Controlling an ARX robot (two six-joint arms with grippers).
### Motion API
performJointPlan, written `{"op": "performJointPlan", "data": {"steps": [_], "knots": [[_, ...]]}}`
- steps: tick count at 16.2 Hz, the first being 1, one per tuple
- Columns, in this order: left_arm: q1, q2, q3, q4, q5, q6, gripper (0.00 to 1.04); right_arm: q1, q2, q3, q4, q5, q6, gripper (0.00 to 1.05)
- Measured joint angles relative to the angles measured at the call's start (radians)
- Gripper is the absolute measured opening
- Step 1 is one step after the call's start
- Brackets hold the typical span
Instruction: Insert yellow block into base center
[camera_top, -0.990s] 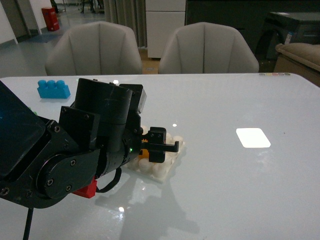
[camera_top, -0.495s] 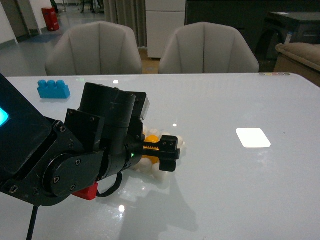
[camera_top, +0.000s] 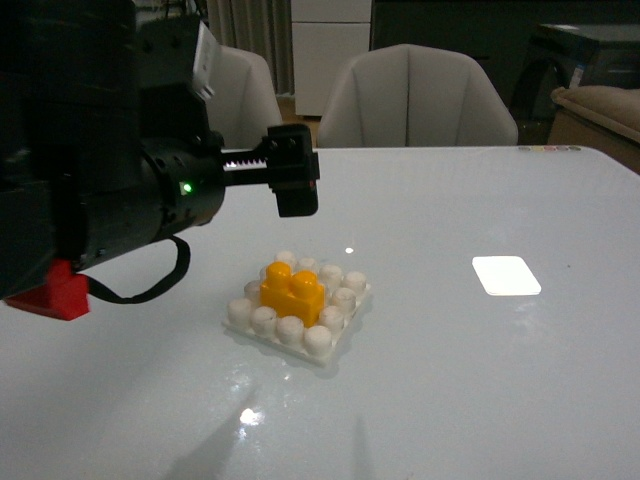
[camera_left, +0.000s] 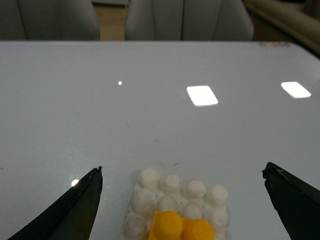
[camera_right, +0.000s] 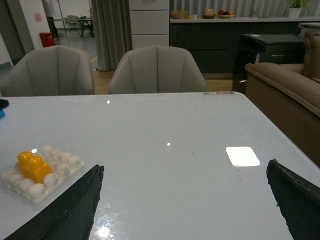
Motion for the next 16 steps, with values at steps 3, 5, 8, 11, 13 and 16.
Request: {"op": "performJointPlan", "data": {"steps": [3, 5, 8, 11, 13, 16], "knots": [[-0.023, -0.308, -0.259, 0.170, -0.188, 0.096, 0.84, 0.000, 0.000, 0.000, 0.000, 0.000, 0.000, 0.98], [0.026, -0.648, -0.487, -0.003, -0.262, 0.158, 0.63, 0.000, 0.000, 0.000, 0.000, 0.000, 0.000, 0.98], [0.132, -0.951, -0.646, -0.037, -0.167, 0.180, 0.25, 0.000, 0.000, 0.000, 0.000, 0.000, 0.000, 0.98], [0.230, -1.112, -0.748, -0.114, -0.074, 0.183, 0.02, 0.000, 0.000, 0.000, 0.000, 0.000, 0.000, 0.98], [0.260, -1.185, -0.778, -0.154, -0.037, 0.183, 0.02, 0.000, 0.000, 0.000, 0.000, 0.000, 0.000, 0.98], [0.321, -1.294, -0.813, -0.234, 0.034, 0.183, 0.02, 0.000, 0.000, 0.000, 0.000, 0.000, 0.000, 0.98]]}}
